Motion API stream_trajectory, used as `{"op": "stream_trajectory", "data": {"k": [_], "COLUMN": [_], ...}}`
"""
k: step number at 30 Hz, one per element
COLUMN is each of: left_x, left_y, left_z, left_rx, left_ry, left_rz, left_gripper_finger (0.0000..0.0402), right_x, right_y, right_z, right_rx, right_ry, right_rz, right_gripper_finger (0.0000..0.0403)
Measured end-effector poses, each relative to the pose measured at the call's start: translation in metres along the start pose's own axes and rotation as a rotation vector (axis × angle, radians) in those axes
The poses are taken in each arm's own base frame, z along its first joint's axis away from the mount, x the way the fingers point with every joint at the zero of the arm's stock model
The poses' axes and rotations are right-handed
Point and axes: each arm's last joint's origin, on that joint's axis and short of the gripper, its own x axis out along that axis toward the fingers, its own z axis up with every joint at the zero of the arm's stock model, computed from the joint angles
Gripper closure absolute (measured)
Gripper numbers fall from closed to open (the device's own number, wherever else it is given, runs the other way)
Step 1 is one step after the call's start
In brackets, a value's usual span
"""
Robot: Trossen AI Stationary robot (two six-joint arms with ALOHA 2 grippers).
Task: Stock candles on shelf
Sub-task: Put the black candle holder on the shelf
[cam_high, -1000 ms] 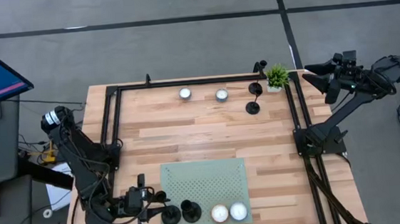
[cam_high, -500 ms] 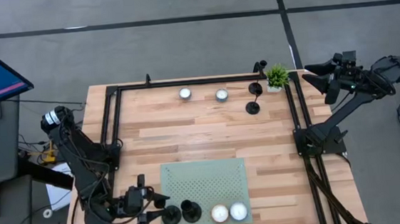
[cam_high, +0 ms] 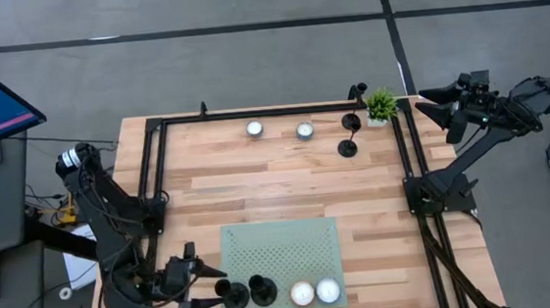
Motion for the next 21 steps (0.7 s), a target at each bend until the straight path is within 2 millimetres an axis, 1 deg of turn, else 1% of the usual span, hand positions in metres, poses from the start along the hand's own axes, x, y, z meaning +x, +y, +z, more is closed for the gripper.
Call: {"op": "stream_trajectory", "data": {"k": [5,8,10,14,18,21], "left_x": [-0.017,-0.032,-0.041,-0.054,-0.062,-0.068], "left_y": [0.000,0.004,0.009,0.022,0.038,0.053], "left_z": [0.012,0.022,0.027,0.040,0.055,0.069], "left_rx": [-0.050,-0.066,-0.066,-0.006,0.066,0.059], "left_ry": [0.006,0.010,0.005,-0.060,-0.151,-0.188], "left_rz": [-0.079,-0.111,-0.101,0.033,0.260,0.370], "left_gripper_finger": [0.0156,0.0168,0.0179,0.0205,0.0230,0.0249], "right_x": [0.000,0.000,0.000,0.002,0.009,0.016], "right_y": [0.000,0.000,0.000,0.000,0.004,0.012], "right_z": [0.000,0.000,0.000,-0.004,-0.017,-0.028], "right_rx": [0.004,0.004,0.010,0.046,0.020,0.015], "right_ry": [0.000,0.000,-0.001,0.007,0.070,0.124], "right_rz": [0.000,0.000,-0.001,-0.051,-0.155,-0.241], "right_gripper_finger": [0.0175,0.0175,0.0175,0.0175,0.0175,0.0175]}}
